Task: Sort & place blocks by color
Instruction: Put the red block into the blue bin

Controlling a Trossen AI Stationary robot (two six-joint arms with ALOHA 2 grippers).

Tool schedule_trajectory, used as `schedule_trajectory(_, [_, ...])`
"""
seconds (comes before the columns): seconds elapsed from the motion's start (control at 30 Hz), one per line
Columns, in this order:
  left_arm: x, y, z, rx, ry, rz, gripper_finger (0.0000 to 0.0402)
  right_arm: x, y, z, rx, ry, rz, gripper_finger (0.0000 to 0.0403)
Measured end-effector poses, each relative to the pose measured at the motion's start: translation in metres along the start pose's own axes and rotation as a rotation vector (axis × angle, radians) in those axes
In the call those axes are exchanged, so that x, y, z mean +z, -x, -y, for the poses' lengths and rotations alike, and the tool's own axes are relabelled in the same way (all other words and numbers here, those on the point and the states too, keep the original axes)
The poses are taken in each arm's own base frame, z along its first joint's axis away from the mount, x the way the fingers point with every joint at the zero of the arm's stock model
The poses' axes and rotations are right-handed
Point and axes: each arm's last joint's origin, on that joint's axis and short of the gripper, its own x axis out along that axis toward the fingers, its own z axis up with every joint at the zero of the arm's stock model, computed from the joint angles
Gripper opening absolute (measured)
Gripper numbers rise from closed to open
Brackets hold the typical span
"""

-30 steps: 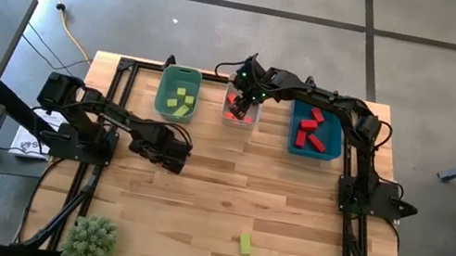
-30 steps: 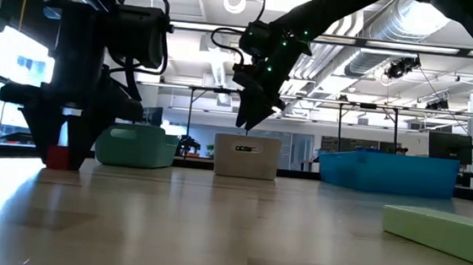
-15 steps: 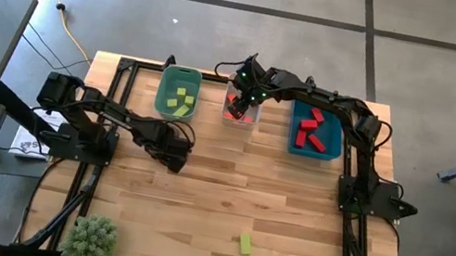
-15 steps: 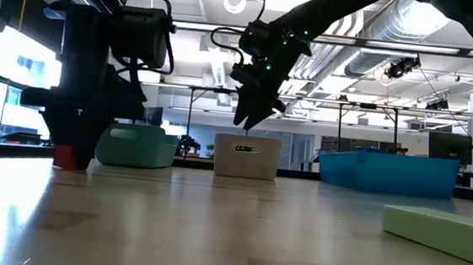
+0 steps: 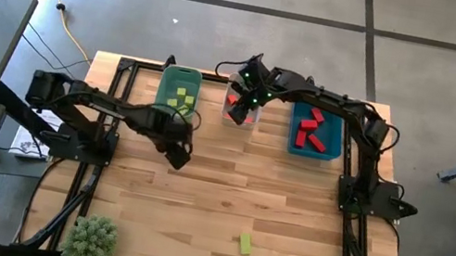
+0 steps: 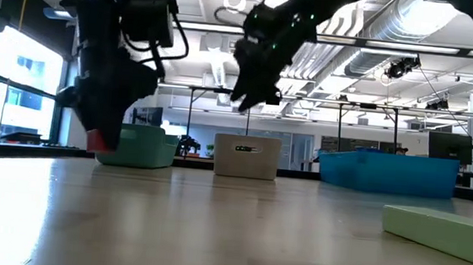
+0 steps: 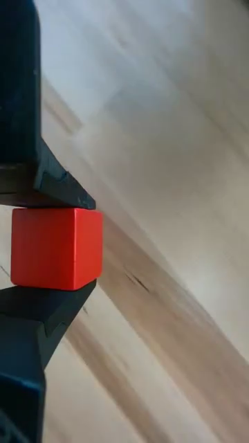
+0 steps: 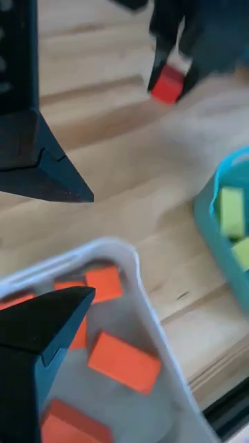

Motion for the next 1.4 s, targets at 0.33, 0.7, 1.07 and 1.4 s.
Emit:
schedule_trajectory(0.33, [0.034,0.028,-0.014,-0.31,-0.06,0.15,0.0106,0.004,0.054,-0.053,0.061,0.154,0.131,0.0197])
schedule_trajectory(0.7, [0.073,0.056,-0.022,-0.763,-0.07,0.316,0.0106,-0.004,0.094,-0.099,0.138,0.25,0.216,0.0197])
schedule_trajectory(1.07, [0.096,0.084,-0.026,-1.097,-0.062,0.416,0.0106,-0.009,0.097,-0.119,0.158,0.373,0.233,0.0197])
schedule_trajectory(1.4, [0.107,0.101,-0.033,-1.222,-0.022,0.491,0.0108,-0.005,0.097,-0.131,0.073,0.498,0.322,0.0197])
